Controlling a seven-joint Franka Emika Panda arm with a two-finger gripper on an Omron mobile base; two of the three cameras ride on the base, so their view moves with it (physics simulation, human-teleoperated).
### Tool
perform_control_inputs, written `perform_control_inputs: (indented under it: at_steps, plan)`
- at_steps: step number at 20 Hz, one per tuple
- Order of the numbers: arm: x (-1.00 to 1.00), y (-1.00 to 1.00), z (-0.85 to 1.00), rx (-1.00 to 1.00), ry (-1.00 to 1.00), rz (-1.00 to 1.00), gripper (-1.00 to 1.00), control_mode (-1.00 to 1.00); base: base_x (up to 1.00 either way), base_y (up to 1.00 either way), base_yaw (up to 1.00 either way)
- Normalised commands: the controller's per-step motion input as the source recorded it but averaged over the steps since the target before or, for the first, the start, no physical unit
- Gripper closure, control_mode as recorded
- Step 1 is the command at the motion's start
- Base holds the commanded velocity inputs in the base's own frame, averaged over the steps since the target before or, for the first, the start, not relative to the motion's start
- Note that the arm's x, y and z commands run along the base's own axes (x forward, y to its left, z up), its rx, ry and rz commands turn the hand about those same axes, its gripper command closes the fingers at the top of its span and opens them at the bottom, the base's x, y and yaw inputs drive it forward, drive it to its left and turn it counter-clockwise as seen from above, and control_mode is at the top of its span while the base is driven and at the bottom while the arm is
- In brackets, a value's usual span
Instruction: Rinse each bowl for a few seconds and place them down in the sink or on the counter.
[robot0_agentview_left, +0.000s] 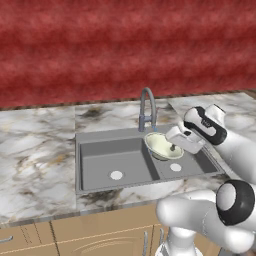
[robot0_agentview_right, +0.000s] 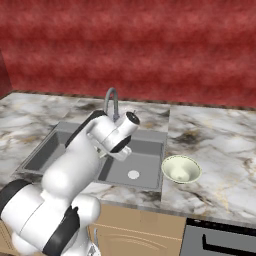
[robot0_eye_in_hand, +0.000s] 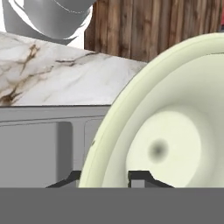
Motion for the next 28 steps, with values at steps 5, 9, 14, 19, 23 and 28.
perform_control_inputs:
  at_steps: [5, 9, 14, 19, 23, 28]
  plan:
    - [0.0, 0.81, 0.11, 0.0, 0.0, 0.03, 1.0, -1.0, 0.0, 0.0, 0.0]
    - [0.0, 0.88, 0.06, 0.0, 0.0, 0.07, 1.0, -1.0, 0.0, 0.0, 0.0]
    - [0.0, 0.91, 0.0, 0.0, 0.0, 0.13, 1.0, -1.0, 0.0, 0.0, 0.0]
    - [0.0, 0.93, 0.0, 0.0, 0.0, 0.12, 1.0, -1.0, 0.0, 0.0, 0.0]
    - [0.0, 0.93, 0.0, 0.0, 0.0, 0.12, 1.0, -1.0, 0.0, 0.0, 0.0]
    - [0.0, 0.85, 0.0, 0.0, 0.0, 0.11, 1.0, -1.0, 0.0, 0.0, 0.0]
